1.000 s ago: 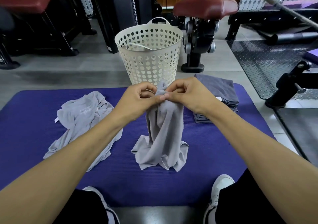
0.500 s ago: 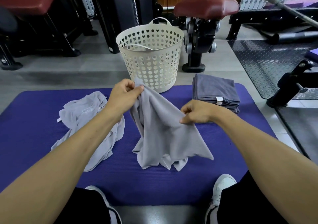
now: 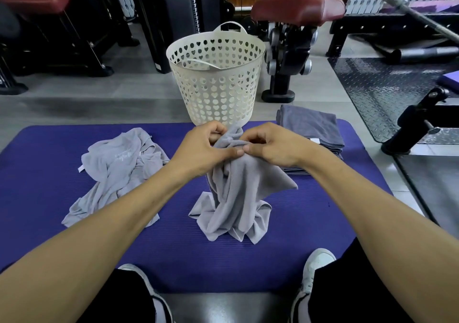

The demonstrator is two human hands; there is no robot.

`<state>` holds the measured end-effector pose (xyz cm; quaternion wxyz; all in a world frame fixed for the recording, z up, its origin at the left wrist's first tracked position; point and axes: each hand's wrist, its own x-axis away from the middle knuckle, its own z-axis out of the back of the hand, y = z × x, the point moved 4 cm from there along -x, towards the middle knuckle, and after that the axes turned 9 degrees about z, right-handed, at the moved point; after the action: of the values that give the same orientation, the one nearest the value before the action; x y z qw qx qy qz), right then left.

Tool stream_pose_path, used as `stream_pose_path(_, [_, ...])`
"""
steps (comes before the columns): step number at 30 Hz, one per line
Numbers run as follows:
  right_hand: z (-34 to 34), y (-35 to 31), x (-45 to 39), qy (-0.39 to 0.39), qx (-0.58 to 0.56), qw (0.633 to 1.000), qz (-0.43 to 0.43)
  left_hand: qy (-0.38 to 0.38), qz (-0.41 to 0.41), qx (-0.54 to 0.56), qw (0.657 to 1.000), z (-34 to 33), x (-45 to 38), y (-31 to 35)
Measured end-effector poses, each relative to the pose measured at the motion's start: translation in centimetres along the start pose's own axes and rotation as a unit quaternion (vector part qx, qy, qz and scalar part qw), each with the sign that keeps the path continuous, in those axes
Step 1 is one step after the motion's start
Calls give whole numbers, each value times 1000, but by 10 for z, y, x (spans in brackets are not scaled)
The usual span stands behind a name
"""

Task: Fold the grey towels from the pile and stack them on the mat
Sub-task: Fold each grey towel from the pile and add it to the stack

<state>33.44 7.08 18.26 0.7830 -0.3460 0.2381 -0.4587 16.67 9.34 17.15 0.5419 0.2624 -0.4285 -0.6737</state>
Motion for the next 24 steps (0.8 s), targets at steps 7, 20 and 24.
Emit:
stream_pose_path(7, [1, 34, 13, -43, 28, 992, -117, 100, 34, 36, 994, 27, -9, -3])
stream_pose_path(20, [-16, 67, 15, -58, -60, 968, -236, 135, 128, 153, 971, 38, -22, -39])
stream_pose_path(24, [-12, 68, 14, -9, -41, 974, -224, 148, 138, 156, 967, 41, -22, -43])
